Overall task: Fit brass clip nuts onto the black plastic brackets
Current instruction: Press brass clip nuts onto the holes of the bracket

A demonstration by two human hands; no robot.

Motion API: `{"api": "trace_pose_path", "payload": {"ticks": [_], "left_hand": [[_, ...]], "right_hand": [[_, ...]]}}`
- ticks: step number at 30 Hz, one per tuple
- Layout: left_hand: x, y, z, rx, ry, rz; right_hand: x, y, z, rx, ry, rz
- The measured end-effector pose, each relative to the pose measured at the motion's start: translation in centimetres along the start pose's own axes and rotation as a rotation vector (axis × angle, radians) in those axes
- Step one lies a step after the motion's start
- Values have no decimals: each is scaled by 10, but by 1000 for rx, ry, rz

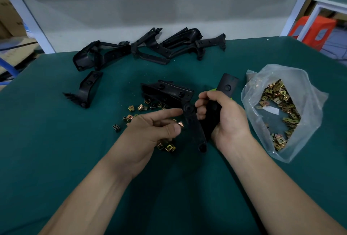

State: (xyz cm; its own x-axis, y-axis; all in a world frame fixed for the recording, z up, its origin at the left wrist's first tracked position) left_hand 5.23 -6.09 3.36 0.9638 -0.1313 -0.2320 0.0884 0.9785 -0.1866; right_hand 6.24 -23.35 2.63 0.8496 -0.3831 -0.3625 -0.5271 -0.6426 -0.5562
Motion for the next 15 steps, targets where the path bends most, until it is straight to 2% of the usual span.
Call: {"api": "trace_pose_path", "payload": {"ticks": [11,15], "left_hand": [[-3,-1,-2,43,11,-8],[-2,-3,0,5,41,14]], "right_hand": [[-1,1,6,-154,128,17],[0,-1,2,-98,114,39]]}}
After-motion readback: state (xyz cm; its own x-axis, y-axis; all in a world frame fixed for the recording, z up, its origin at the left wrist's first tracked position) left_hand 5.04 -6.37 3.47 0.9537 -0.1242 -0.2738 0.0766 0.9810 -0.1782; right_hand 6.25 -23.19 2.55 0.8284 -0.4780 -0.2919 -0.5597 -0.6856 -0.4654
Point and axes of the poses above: each hand's wrist, its own x-axis towards the middle knuckle, its own y-axis out of the back of the hand, z = x × y, the point moved 4 cm from there along x, towards the middle knuckle, and after that the axes turned 15 degrees about z, right-handed, at the moved point
